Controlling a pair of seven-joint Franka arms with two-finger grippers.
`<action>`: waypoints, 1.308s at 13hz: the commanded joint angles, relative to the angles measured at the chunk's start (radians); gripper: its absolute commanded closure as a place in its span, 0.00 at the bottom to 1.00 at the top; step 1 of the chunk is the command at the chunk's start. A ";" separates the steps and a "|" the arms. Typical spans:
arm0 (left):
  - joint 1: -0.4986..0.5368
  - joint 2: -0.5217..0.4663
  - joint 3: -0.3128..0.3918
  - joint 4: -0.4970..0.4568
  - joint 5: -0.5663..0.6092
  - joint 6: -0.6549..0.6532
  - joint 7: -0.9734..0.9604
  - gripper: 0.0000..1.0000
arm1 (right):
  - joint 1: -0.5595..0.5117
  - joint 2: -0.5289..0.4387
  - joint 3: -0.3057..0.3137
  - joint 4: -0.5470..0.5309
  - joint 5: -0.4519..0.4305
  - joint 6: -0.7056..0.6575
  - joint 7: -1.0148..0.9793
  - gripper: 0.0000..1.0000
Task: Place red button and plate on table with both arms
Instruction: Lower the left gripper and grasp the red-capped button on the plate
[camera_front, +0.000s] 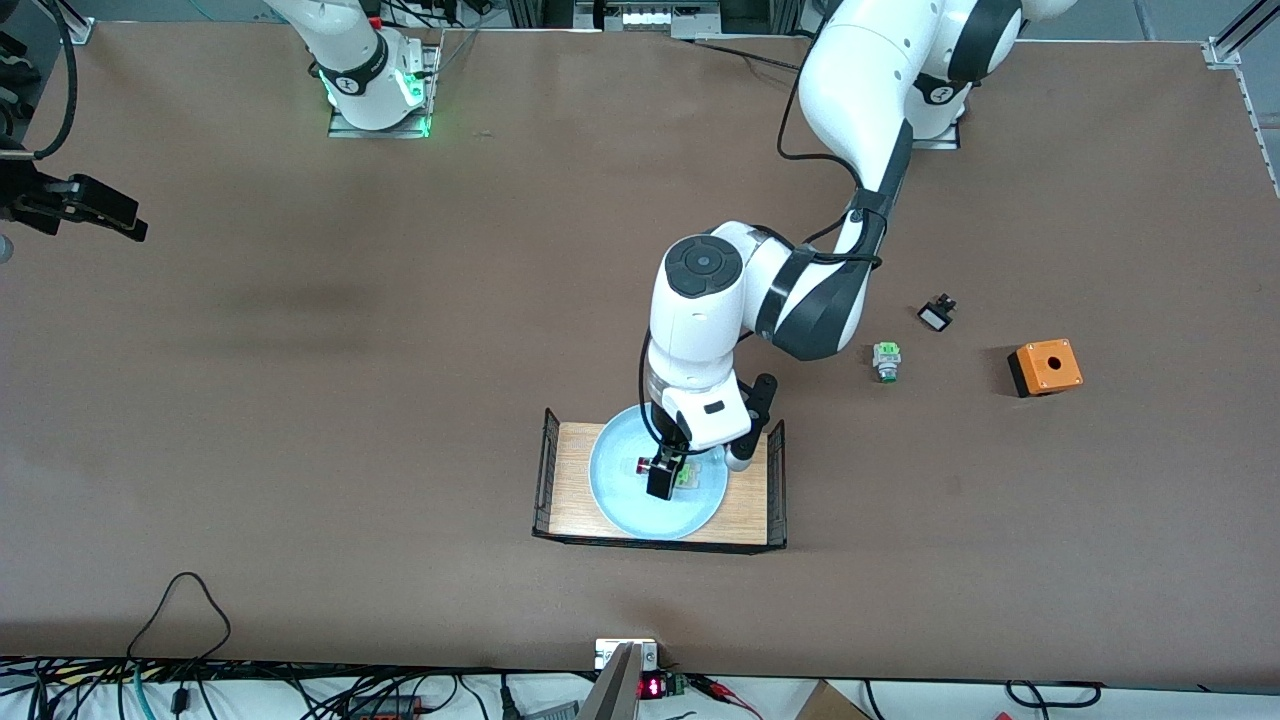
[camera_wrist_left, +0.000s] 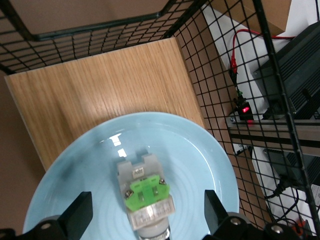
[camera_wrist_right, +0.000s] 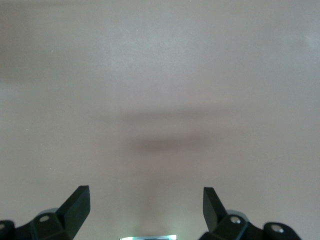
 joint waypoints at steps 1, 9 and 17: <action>-0.004 0.036 0.020 0.048 0.019 0.005 -0.017 0.11 | 0.001 -0.005 0.001 0.006 -0.009 -0.007 0.004 0.00; -0.021 0.040 0.040 0.047 0.019 0.003 -0.017 0.76 | -0.002 -0.001 0.000 0.006 -0.009 -0.007 0.004 0.00; -0.009 -0.130 0.052 0.043 0.014 -0.164 0.090 0.97 | -0.002 0.010 0.001 0.007 -0.012 0.006 0.004 0.00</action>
